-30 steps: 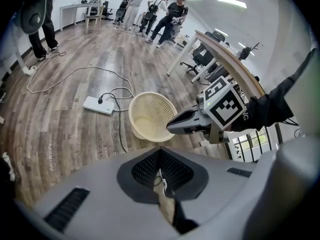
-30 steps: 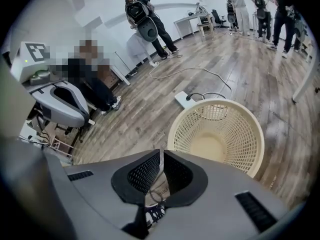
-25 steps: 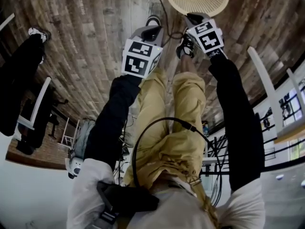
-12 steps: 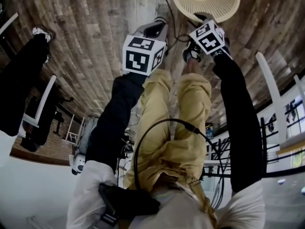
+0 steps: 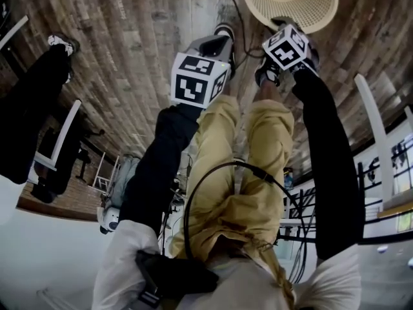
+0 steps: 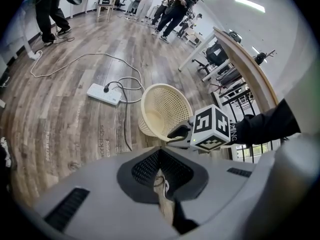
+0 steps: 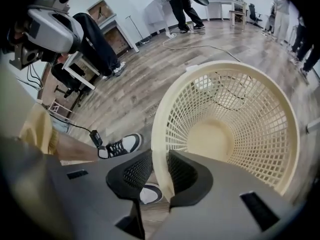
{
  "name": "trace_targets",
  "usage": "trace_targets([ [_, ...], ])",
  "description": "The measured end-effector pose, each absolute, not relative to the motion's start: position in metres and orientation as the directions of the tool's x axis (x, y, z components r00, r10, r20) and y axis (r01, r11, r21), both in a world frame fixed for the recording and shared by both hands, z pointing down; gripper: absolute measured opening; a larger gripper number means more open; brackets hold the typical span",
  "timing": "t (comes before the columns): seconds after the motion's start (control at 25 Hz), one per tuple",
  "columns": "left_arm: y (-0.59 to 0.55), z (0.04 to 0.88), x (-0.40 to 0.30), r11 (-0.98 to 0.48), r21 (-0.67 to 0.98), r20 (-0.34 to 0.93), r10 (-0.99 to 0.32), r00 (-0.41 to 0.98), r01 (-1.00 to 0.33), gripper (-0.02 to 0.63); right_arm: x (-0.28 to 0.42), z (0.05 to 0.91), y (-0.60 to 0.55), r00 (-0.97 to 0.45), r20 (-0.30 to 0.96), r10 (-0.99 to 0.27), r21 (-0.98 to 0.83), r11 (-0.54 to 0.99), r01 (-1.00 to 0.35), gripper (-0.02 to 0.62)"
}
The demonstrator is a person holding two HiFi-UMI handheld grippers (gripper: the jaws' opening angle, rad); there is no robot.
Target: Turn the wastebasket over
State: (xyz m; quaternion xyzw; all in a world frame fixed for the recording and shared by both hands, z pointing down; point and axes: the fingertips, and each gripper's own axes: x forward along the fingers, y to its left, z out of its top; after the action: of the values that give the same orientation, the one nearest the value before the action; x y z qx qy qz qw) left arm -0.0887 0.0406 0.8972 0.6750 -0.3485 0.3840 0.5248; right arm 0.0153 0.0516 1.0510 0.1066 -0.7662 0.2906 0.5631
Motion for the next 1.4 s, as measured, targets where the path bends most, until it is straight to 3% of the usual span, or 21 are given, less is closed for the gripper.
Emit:
trace_targets([
  [0.44,0.023,0.866,-0.078,-0.222,0.452,0.873,-0.091,0.479,-0.864,0.002,0.003,0.987,-0.005,-0.463,0.884,0.067,-0.350,0.751,-0.560,0.080],
  [0.72,0.016,0.856,-0.069,-0.235,0.444,0.874,-0.099,0.476,-0.864,0.002,0.006,0.966,-0.018,-0.650,0.755,0.086,-0.578,0.555,-0.599,0.071],
  [1.4,0.037,0.874,-0.058,-0.255,0.445,0.882,-0.044,0.470,-0.858,0.002,0.106,1.032,-0.028,-0.398,0.916,-0.042,-0.344,0.427,-0.836,0.066],
])
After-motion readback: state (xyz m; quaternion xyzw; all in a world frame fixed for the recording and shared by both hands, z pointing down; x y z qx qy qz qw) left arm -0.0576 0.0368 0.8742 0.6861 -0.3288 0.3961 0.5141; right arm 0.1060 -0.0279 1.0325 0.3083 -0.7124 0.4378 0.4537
